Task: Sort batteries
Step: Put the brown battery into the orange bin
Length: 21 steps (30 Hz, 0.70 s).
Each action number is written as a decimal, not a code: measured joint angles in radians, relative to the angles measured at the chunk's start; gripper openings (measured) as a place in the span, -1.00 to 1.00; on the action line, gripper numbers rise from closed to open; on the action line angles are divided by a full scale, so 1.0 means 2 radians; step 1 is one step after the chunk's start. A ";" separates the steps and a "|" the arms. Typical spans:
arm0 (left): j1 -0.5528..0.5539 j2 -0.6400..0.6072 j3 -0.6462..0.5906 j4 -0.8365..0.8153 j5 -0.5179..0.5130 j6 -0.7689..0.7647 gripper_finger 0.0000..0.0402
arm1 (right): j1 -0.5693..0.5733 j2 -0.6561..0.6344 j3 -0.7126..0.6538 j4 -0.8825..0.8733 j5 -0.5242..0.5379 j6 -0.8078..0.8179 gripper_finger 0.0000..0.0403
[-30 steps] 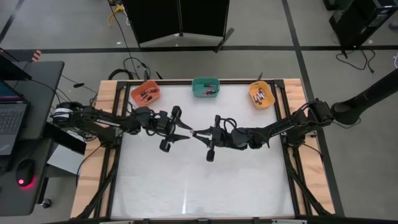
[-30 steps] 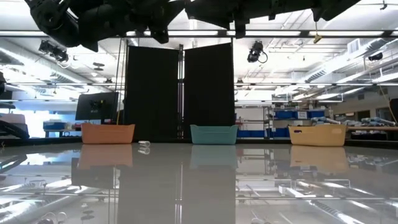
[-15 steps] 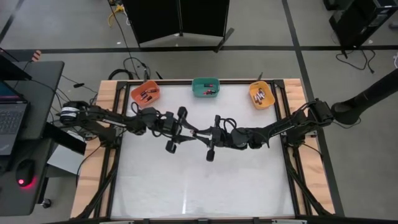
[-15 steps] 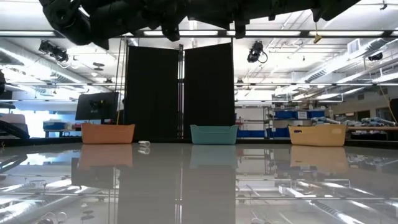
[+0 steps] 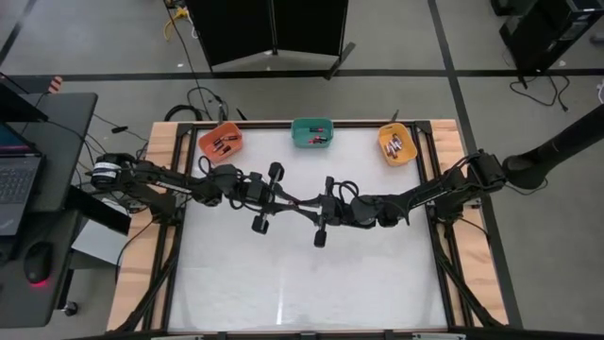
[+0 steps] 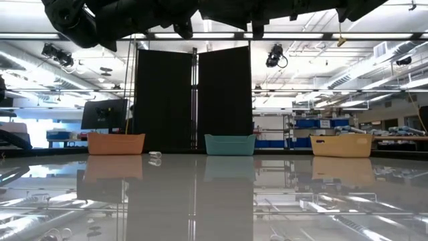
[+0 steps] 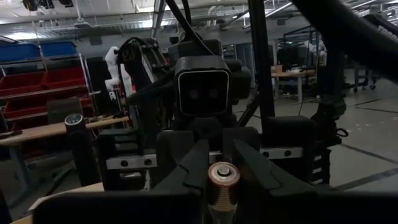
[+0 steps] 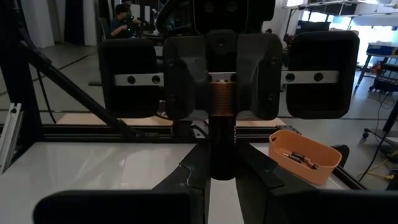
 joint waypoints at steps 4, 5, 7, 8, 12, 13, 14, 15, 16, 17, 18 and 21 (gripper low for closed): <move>0.000 0.000 0.000 0.000 0.000 0.001 -0.74 | 0.000 0.000 0.000 0.000 0.001 -0.004 -0.71; 0.000 0.000 0.000 0.000 0.000 0.001 -0.74 | 0.000 0.000 0.000 0.000 0.002 -0.005 -0.71; 0.000 0.000 0.000 0.000 0.000 0.001 -0.74 | 0.000 0.000 0.000 0.000 0.003 -0.003 -0.66; 0.000 0.000 0.000 0.001 -0.001 0.001 -0.74 | 0.000 0.000 0.000 0.000 0.003 0.000 -0.61; 0.000 -0.003 0.000 0.004 -0.002 0.003 -0.74 | 0.000 0.000 0.000 0.002 0.022 0.006 -0.36; 0.000 -0.003 0.000 0.004 -0.002 0.003 -0.74 | 0.000 0.000 0.000 0.002 0.029 0.006 -0.30; 0.000 -0.005 0.000 0.003 -0.002 0.003 -0.74 | 0.000 0.000 0.000 0.000 0.033 0.006 -0.24; 0.001 -0.008 -0.001 0.001 -0.002 0.003 -0.74 | 0.000 0.000 0.000 -0.001 0.034 0.006 -0.19; 0.001 -0.010 0.000 0.001 -0.002 0.003 -0.74 | 0.000 0.000 0.000 -0.002 0.036 0.004 -0.15; 0.001 -0.012 0.003 0.000 -0.001 0.004 -0.74 | 0.000 0.000 0.000 -0.002 0.038 0.001 -0.10; 0.001 -0.016 0.004 -0.005 0.000 0.007 -0.74 | -0.001 0.000 0.000 -0.002 0.039 -0.004 -0.07; 0.000 -0.024 0.009 -0.015 0.006 0.016 -0.74 | -0.001 -0.005 0.000 -0.013 0.044 -0.008 0.03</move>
